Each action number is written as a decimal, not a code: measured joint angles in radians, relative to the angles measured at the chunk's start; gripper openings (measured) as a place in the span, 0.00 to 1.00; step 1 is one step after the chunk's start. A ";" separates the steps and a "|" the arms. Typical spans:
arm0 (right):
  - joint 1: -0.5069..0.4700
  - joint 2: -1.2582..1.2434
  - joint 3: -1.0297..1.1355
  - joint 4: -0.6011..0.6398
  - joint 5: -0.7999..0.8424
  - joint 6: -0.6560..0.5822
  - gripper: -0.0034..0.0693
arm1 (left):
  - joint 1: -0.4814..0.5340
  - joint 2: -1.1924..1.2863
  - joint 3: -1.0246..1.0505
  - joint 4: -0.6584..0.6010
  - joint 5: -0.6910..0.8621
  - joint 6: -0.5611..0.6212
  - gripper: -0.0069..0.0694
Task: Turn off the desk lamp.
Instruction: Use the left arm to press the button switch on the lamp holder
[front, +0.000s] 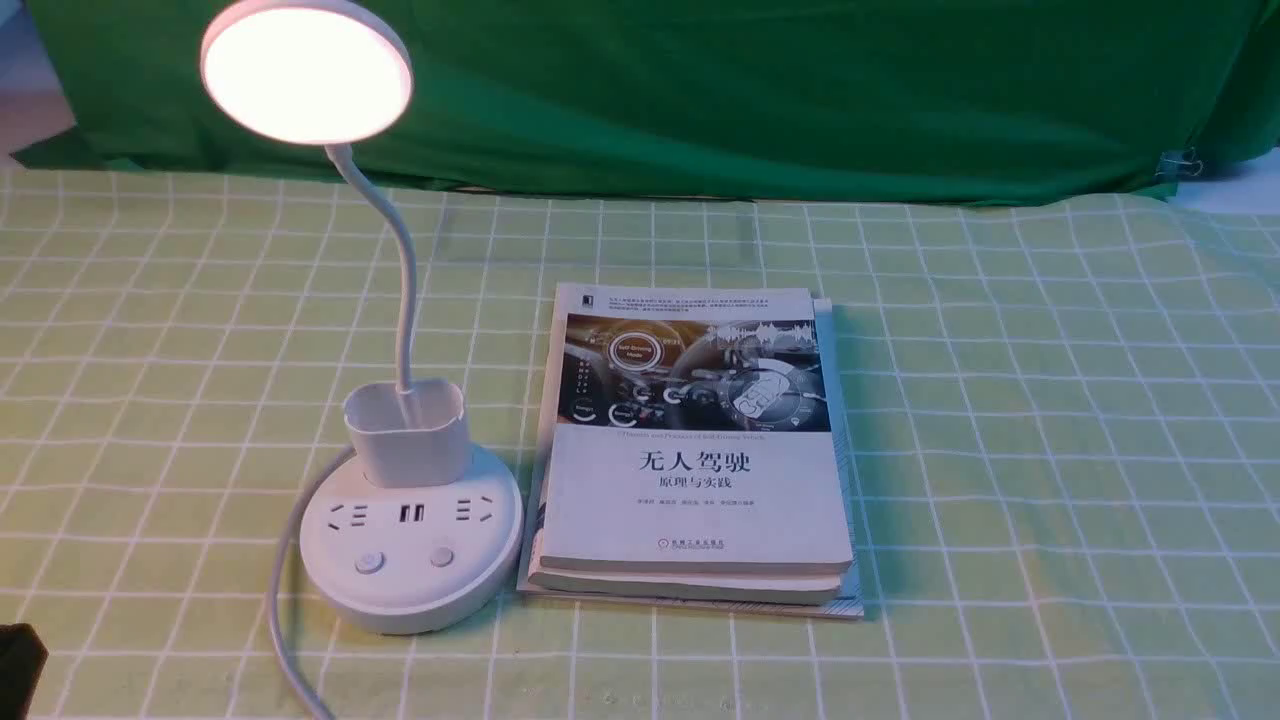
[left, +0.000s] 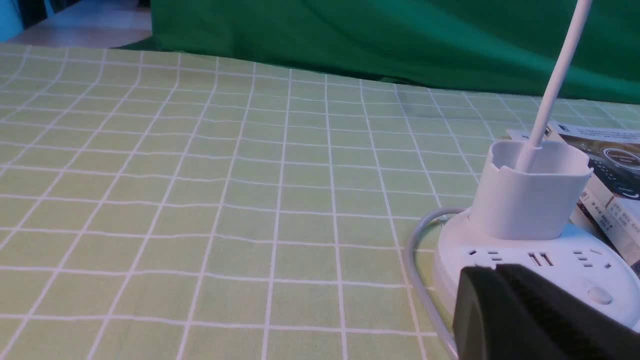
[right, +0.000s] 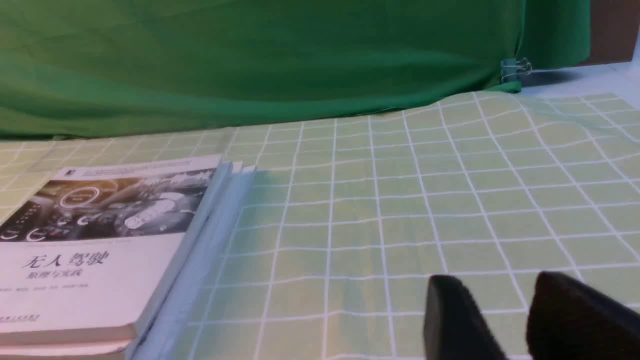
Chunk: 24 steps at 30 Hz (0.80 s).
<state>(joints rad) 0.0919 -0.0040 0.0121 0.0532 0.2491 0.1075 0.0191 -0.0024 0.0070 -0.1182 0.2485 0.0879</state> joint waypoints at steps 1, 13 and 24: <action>0.000 0.000 0.000 0.000 0.000 0.000 0.37 | 0.000 0.000 0.000 0.000 0.000 0.000 0.09; 0.000 0.000 0.000 0.000 0.001 0.001 0.37 | 0.000 0.000 0.000 0.034 0.000 0.014 0.09; 0.000 0.000 0.000 0.000 0.001 0.000 0.37 | 0.000 0.000 0.000 -0.129 -0.160 -0.096 0.09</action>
<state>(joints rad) 0.0919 -0.0040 0.0121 0.0532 0.2501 0.1078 0.0191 -0.0024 0.0070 -0.2475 0.0884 -0.0078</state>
